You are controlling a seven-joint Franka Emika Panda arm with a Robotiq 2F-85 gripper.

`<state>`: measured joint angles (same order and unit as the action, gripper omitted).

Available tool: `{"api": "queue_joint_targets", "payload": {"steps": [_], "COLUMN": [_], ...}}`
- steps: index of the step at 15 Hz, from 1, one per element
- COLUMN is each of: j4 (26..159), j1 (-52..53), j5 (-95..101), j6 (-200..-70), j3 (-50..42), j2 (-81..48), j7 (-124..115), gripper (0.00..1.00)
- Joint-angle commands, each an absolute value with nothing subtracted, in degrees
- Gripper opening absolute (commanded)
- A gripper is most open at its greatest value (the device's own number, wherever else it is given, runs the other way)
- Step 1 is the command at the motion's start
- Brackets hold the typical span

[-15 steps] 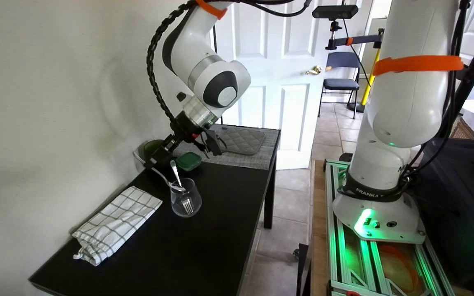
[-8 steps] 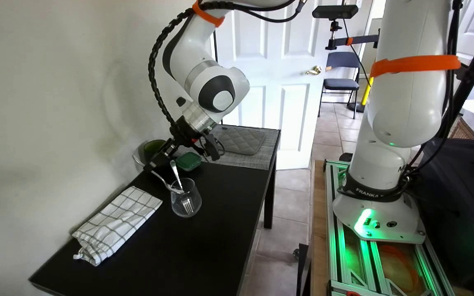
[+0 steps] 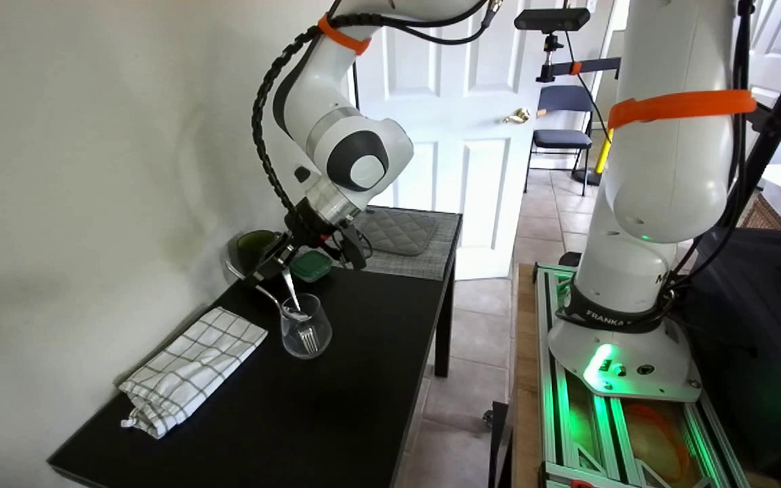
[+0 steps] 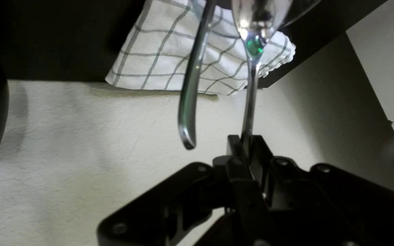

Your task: Lift the folk and spoon from the table and put them in the glass cup

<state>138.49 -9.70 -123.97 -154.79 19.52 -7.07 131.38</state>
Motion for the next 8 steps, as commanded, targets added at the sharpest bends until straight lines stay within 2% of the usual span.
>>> {"api": "queue_joint_targets", "payload": {"steps": [1,8], "j4": [138.8,139.6], "j1": [-9.6,-9.5], "j5": [-127.1,-126.6], "j6": [-154.5,-154.7], "j3": [19.1,19.3], "j2": [-7.9,-7.8], "j7": [135.4,136.3], "gripper": [0.03,0.03]}}
